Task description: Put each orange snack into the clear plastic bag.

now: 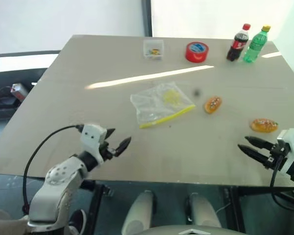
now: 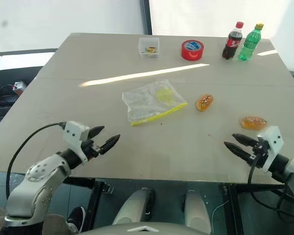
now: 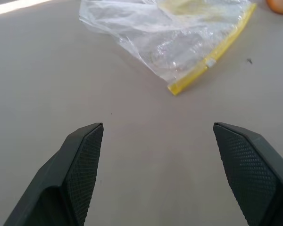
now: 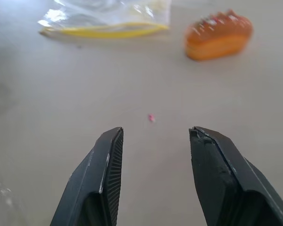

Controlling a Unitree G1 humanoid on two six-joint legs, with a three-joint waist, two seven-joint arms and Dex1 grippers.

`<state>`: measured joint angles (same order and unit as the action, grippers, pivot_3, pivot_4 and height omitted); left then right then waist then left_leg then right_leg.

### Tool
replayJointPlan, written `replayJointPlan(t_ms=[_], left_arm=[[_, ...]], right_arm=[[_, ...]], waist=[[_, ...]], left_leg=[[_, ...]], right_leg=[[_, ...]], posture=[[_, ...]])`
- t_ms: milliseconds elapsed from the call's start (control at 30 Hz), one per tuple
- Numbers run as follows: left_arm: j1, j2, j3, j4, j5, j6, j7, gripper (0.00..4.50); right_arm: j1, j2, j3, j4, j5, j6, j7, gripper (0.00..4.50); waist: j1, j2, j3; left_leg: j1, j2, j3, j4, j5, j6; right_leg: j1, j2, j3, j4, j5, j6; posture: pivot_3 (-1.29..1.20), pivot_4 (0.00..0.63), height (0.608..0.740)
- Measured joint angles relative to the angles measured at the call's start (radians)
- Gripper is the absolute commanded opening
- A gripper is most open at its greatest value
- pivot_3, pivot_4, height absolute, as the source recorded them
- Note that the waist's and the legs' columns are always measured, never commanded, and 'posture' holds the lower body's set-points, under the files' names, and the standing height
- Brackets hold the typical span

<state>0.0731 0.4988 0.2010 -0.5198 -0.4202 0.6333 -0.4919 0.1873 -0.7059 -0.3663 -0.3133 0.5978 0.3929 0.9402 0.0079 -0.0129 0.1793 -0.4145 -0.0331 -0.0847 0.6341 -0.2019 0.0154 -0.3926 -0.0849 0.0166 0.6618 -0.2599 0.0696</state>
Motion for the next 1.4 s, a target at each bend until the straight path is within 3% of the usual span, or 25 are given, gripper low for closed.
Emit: replayJointPlan(t_ms=[100,167,333,467,533,867,967,1100,1133,1167,1267,1400], left_arm=[[-0.069,0.000,-0.016,0.004,-0.011,0.041,0.015,3.93],[-0.086,-0.001,-0.017,0.021,-0.024,0.057,0.011,4.47],[-0.150,-0.019,-0.015,0.065,-0.048,0.094,0.025,4.47],[-0.253,-0.073,-0.007,0.170,-0.083,0.177,0.079,4.50],[-0.327,-0.117,-0.003,0.233,-0.108,0.215,0.099,4.50],[-0.539,-0.211,-0.044,0.506,-0.113,0.251,0.105,4.50],[-0.583,-0.217,-0.055,0.574,-0.101,0.232,0.099,3.72],[-0.604,-0.231,-0.061,0.623,-0.093,0.220,0.084,1.99],[-0.605,-0.233,-0.063,0.624,-0.093,0.222,0.083,1.75],[-0.609,-0.246,-0.071,0.624,-0.096,0.235,0.082,1.14],[-0.615,-0.265,-0.037,0.606,-0.154,0.331,0.104,0.20],[-0.618,-0.258,0.004,0.535,-0.214,0.446,0.133,0.09]], right_arm=[[-0.070,-0.009,0.026,-0.089,0.043,0.060,-0.027,2.23],[-0.111,-0.013,0.042,-0.109,0.057,0.093,-0.053,2.23],[-0.184,-0.027,0.053,-0.135,0.070,0.140,-0.099,2.23],[-0.242,-0.036,0.082,-0.153,0.074,0.163,-0.120,3.42],[-0.281,-0.036,0.110,-0.153,0.069,0.171,-0.127,4.45],[-0.421,-0.029,0.302,-0.117,-0.079,0.135,-0.136,4.45],[-0.464,-0.023,0.411,-0.085,-0.183,0.073,-0.124,4.50],[-0.553,0.051,0.546,0.062,-0.389,-0.097,-0.166,4.50],[-0.561,0.055,0.554,0.073,-0.402,-0.107,-0.170,4.50],[-0.591,0.072,0.589,0.125,-0.463,-0.153,-0.188,4.50],[-0.682,0.104,0.667,0.313,-0.645,-0.297,-0.263,4.50],[-0.756,0.124,0.715,0.499,-0.787,-0.425,-0.327,4.50]], waist=[[-0.001,0.000,0.000],[0.000,0.000,0.000],[0.007,-0.001,0.000],[0.005,-0.001,0.001],[0.005,-0.001,0.001],[0.001,-0.001,0.001],[0.002,-0.001,0.000],[-0.004,-0.002,0.000],[-0.004,-0.002,0.000],[-0.004,-0.002,0.000],[-0.012,-0.002,0.001],[-0.022,-0.003,0.001]], left_leg=[[0.000,0.000,0.000,0.000,0.000,0.000],[-0.001,0.000,0.000,0.000,0.000,0.000],[-0.001,-0.001,-0.001,0.000,0.000,0.000],[-0.001,-0.001,-0.001,0.000,0.000,0.000],[-0.001,-0.001,-0.001,0.001,0.000,0.000],[-0.001,-0.003,-0.001,0.001,0.000,0.000],[-0.001,-0.005,-0.001,0.001,0.000,0.000],[-0.001,-0.006,-0.001,0.001,0.001,-0.001],[-0.001,-0.006,-0.002,0.001,0.001,-0.001],[-0.001,-0.006,-0.002,0.001,0.002,-0.002],[-0.002,-0.007,-0.002,0.001,0.003,-0.005],[-0.002,-0.007,-0.002,0.000,0.003,-0.006]], right_leg=[[0.000,0.001,0.000,-0.001,0.002,0.003],[0.000,0.001,0.000,-0.001,0.002,0.003],[0.000,0.000,-0.001,-0.001,0.002,0.003],[0.000,0.001,-0.001,-0.001,0.002,0.004],[0.000,0.001,-0.001,0.000,0.003,0.004],[0.000,0.001,-0.001,0.000,0.003,0.004],[0.000,0.001,-0.001,0.000,0.003,0.004],[0.000,0.001,-0.001,0.000,0.003,0.004],[0.000,0.001,-0.001,0.000,0.003,0.004],[0.000,0.000,-0.001,0.000,0.003,0.004],[-0.001,0.000,-0.001,0.000,0.003,0.004],[-0.002,0.000,0.000,0.001,0.003,0.004]], posture=[[0.00,0.150,0.740],[0.00,0.150,0.740],[0.00,0.150,0.740],[0.00,0.150,0.740],[0.00,0.150,0.740],[0.00,0.150,0.740],[0.00,0.150,0.740],[0.00,0.150,0.740],[0.00,0.150,0.740],[0.00,0.150,0.740],[0.00,0.150,0.740],[0.00,0.150,0.740]])
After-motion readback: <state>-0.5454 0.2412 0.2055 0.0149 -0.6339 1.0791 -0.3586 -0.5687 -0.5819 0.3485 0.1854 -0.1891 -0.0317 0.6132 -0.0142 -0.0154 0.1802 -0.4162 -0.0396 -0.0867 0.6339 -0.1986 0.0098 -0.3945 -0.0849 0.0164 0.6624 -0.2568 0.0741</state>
